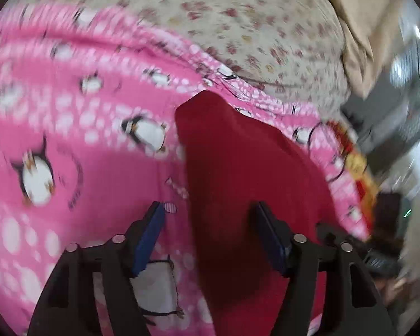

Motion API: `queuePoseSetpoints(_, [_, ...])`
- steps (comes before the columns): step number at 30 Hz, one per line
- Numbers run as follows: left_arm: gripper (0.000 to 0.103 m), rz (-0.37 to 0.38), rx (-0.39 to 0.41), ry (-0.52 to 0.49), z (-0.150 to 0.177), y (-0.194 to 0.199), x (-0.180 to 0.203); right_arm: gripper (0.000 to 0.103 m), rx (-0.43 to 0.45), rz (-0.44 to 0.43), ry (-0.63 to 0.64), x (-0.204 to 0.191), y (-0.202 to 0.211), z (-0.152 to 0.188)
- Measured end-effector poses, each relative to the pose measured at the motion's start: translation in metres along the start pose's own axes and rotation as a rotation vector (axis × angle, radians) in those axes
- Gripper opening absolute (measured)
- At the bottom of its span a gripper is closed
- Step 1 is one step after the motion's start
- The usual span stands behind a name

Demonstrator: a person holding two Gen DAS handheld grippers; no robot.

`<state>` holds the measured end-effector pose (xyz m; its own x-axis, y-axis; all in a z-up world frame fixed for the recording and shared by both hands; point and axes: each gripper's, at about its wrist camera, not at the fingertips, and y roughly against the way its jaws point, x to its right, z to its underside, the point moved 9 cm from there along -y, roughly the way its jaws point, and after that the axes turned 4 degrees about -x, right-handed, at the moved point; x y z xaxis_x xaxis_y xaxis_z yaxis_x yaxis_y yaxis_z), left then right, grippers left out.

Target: Fold small clothes

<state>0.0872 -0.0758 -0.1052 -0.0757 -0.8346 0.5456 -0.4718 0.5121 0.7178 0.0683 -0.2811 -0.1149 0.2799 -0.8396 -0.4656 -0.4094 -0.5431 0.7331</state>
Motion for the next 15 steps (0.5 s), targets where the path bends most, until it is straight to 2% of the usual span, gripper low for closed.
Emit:
queuePoseSetpoints(5, [0.061, 0.042, -0.025, -0.053, 0.008, -0.001, 0.015, 0.089, 0.014, -0.05, -0.007, -0.004, -0.009, 0.0])
queuePoseSetpoints(7, [0.061, 0.016, -0.033, -0.088, 0.01, -0.001, 0.023, 0.089, 0.016, -0.064, 0.002, -0.008, -0.011, -0.002])
queuePoseSetpoints(8, [0.061, -0.042, -0.014, -0.112, 0.01, 0.003, 0.025, 0.089, 0.014, -0.06, 0.008, -0.009, -0.012, -0.002])
queuePoseSetpoints(10, [0.061, -0.241, 0.072, -0.174, 0.008, 0.02, 0.03, 0.088, 0.014, -0.058, 0.01, -0.009, -0.011, -0.001])
queuePoseSetpoints(12, [0.061, -0.409, 0.144, -0.256, 0.007, 0.035, 0.041, 0.088, 0.015, -0.058, 0.005, -0.007, -0.008, 0.0])
queuePoseSetpoints(15, [0.061, -0.482, 0.174, -0.297, 0.009, 0.044, 0.047, 0.091, 0.014, -0.051, 0.006, -0.006, -0.009, 0.002])
